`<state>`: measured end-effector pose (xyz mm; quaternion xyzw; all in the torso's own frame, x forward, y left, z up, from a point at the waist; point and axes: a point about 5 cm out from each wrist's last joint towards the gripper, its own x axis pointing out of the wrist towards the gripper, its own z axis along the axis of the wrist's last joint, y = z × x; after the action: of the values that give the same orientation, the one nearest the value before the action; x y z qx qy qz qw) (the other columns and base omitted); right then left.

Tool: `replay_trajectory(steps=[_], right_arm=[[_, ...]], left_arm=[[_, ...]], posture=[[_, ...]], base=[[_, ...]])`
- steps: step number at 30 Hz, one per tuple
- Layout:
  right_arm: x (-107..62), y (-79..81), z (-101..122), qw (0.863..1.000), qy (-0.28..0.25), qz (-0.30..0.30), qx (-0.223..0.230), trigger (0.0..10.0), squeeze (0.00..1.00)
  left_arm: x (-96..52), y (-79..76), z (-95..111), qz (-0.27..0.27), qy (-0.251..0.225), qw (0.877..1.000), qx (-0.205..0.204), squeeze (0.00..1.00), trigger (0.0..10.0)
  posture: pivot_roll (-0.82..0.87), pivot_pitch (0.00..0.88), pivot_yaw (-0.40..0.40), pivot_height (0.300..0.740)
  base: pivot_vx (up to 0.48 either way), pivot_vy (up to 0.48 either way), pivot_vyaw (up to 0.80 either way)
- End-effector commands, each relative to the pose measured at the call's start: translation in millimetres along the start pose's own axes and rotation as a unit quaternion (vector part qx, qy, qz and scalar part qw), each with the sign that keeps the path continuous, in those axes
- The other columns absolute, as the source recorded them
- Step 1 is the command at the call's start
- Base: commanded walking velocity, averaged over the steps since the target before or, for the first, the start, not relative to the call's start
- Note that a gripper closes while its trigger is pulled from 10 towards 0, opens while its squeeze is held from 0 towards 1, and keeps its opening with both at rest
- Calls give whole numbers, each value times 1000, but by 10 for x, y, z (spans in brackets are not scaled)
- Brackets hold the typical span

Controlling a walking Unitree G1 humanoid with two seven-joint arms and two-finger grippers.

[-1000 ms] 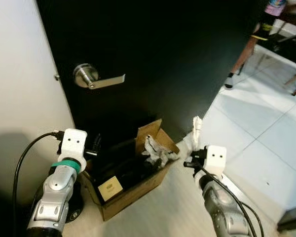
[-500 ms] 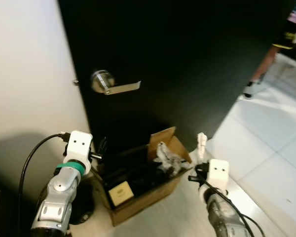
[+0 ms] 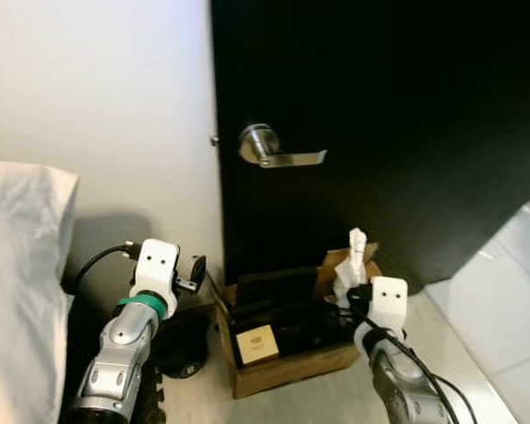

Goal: Clean up the room

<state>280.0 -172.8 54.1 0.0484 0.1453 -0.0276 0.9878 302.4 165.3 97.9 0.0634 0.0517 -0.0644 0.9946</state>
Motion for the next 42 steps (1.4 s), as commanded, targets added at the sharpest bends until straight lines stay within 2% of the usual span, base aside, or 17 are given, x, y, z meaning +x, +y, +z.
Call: replay_trajectory(steps=[1, 7, 17, 19, 26, 35, 42], right_arm=[[-13, -19, -37, 1000, 3, -4, 3, 10000, 0], [-14, -63, -26, 1000, 3, -11, 9, 10000, 0], [-54, -76, -58, 1000, 10, -6, 16, 10000, 0], [-45, -53, -48, 1000, 10, 1, 28, 10000, 0], [25, -15, -3, 1000, 8, 5, 21, 10000, 0], [-5, -30, -13, 1000, 9, -2, 27, 10000, 0], [-32, -63, -43, 999, 11, -9, 29, 10000, 0]], left_arm=[[-24, 8, -20, -4, -4, 1000, 8, 0, 10000], [22, -7, 10, 7, -8, 1000, 3, 0, 10000], [15, -20, 44, 6, -15, 1000, 3, 0, 10000], [7, 2, 48, 10, -17, 1000, 3, 0, 10000], [14, 16, 65, 10, -20, 1000, 6, 0, 10000], [11, -20, 76, 1, -26, 1000, 4, 0, 10000], [-43, -16, 7, -2, -19, 1000, 1, 0, 10000]], posture=[[74, 0, 40, 740], [76, 0, 23, 740], [93, 0, -17, 740], [95, 0, -22, 740], [98, 10, -9, 740], [89, 10, -3, 740], [86, 5, -5, 740]], base=[[0, 0, 800], [0, 0, 800], [0, 0, 800], [0, 0, 0], [0, 0, 0], [0, 0, 0], [0, -332, 0]])
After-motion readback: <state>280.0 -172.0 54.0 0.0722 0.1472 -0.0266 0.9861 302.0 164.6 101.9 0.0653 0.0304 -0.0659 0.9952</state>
